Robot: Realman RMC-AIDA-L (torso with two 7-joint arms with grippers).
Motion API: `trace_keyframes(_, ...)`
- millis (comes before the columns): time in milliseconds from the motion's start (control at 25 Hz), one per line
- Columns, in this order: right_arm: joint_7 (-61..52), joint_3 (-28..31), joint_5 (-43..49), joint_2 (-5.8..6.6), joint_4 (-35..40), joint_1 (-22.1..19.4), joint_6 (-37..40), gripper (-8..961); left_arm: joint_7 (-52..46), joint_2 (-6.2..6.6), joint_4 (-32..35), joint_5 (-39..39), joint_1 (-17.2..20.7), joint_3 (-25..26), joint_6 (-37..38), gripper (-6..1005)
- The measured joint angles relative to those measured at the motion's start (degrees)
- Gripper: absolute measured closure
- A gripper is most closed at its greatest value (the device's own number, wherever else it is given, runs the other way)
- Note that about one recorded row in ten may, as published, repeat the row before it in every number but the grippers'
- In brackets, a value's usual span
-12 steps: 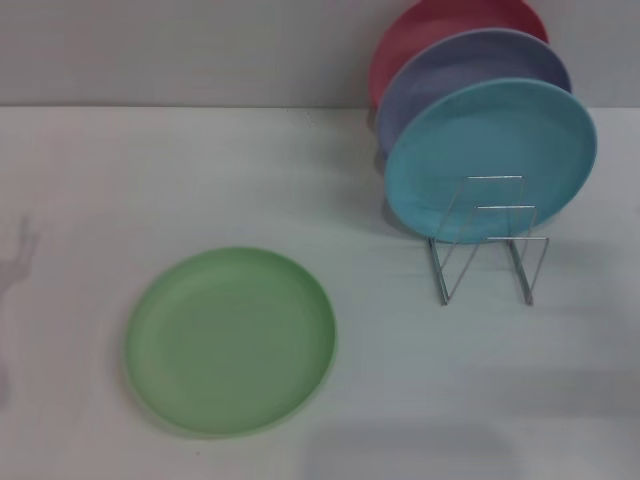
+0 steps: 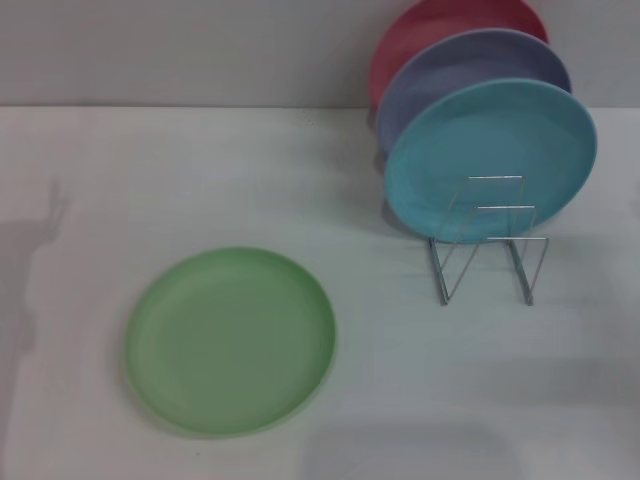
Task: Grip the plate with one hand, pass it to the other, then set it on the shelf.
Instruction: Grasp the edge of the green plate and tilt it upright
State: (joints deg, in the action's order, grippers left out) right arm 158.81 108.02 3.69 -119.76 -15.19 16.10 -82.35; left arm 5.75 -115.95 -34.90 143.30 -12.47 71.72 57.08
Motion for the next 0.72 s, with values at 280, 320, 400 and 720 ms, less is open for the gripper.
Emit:
trace_keyframes(280, -0.03, 0.61, -0.05, 0.04, -0.01, 0.06, 0.44, 127, 12.29, 0.36, -25.14, 3.70, 6.08, 6.69, -27.86, 194)
trace_keyframes(320, -0.09, 0.61, -0.06, 0.05, -0.01, 0.07, 0.44, 127, 12.29, 0.36, -25.14, 3.70, 6.08, 6.69, -27.86, 195)
trace_keyframes(400, -0.28, 0.61, -0.06, 0.05, -0.01, 0.10, 0.44, 127, 13.68, -0.74, -38.84, 6.28, 8.09, 12.61, -48.28, 196)
trace_keyframes(720, -1.96, 0.53, -0.09, 0.06, -0.01, 0.74, 0.45, 127, 14.07, -2.01, -61.62, 5.60, 1.55, 29.29, -108.09, 201)
